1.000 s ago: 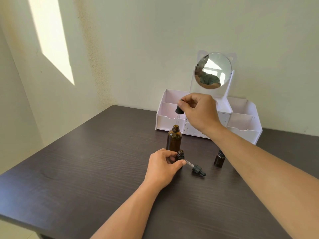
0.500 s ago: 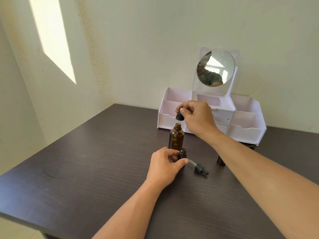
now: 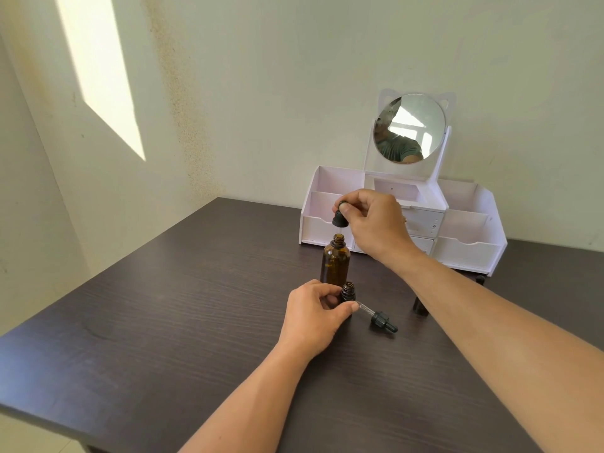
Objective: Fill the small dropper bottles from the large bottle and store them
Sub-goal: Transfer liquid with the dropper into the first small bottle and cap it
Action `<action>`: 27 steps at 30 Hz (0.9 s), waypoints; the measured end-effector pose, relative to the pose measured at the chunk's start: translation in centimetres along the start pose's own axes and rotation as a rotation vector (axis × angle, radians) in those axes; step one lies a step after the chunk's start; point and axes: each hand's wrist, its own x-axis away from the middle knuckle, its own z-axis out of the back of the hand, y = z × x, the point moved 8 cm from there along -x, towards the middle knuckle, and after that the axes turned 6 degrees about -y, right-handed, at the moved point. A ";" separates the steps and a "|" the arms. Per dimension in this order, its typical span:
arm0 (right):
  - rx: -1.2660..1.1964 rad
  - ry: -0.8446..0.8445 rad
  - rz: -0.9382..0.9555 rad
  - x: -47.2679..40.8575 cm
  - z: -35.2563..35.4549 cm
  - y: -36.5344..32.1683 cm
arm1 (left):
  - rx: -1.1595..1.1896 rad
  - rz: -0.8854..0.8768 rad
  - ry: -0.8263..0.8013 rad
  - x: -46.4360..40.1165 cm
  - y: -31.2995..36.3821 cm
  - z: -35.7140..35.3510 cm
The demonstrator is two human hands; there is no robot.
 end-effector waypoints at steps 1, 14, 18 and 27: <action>-0.025 -0.001 0.008 -0.1 0.3 -0.3 | 0.003 -0.002 0.002 0.0 0.0 0.0; -0.179 0.135 0.128 -0.7 6.0 -4.8 | -0.001 0.009 -0.014 -0.1 -0.2 -0.1; -0.121 0.125 0.111 0.3 6.0 -4.5 | 0.004 0.009 -0.013 -0.1 -0.1 -0.1; 0.004 0.031 0.096 2.4 4.1 -2.4 | 0.009 0.016 -0.014 0.1 0.1 0.0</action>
